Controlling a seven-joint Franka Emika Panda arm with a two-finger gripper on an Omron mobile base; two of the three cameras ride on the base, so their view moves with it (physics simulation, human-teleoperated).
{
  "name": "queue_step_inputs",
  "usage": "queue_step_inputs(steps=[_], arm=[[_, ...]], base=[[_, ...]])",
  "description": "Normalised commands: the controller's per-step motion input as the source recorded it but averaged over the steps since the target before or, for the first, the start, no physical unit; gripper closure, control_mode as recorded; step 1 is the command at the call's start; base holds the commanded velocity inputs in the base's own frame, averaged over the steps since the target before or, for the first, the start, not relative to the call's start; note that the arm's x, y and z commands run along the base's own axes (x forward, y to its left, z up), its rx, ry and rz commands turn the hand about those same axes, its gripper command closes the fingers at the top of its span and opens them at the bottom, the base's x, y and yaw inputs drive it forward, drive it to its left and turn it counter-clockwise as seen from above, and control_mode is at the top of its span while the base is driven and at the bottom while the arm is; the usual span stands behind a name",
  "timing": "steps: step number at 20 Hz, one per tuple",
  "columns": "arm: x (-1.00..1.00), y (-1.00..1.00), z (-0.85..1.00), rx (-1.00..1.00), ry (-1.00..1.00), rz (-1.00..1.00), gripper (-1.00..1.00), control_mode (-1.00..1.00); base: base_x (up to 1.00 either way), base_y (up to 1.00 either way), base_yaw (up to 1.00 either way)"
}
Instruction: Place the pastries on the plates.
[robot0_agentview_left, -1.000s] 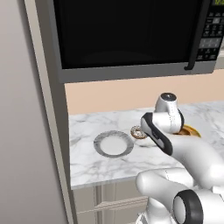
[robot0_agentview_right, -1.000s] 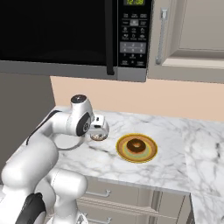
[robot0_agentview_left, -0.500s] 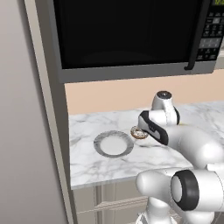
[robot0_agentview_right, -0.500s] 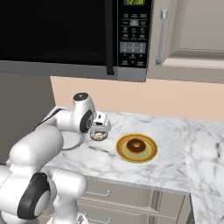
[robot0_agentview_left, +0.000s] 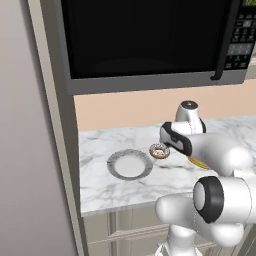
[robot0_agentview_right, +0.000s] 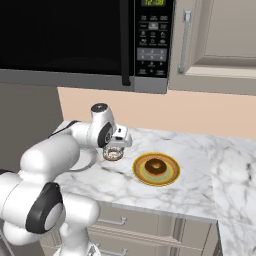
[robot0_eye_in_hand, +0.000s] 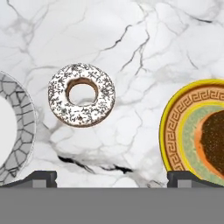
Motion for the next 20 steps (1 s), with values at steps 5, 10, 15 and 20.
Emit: queue_step_inputs(steps=[5, 10, 15, 20], arm=[[0.07, 0.0, -0.16, 0.05, 0.0, 0.0, -1.0, -1.0], [0.06, 0.0, -0.1, 0.03, 0.0, 0.0, -1.0, -1.0], [0.18, 0.0, -0.03, 0.0, -0.01, 0.0, -1.0, -1.0], [0.19, 0.0, -0.17, 0.0, 0.0, 0.0, -1.0, -1.0]], base=[[0.0, 0.0, 0.0], [0.0, 0.0, 0.0], [0.0, 0.0, 0.0], [0.0, 0.0, 0.0]])
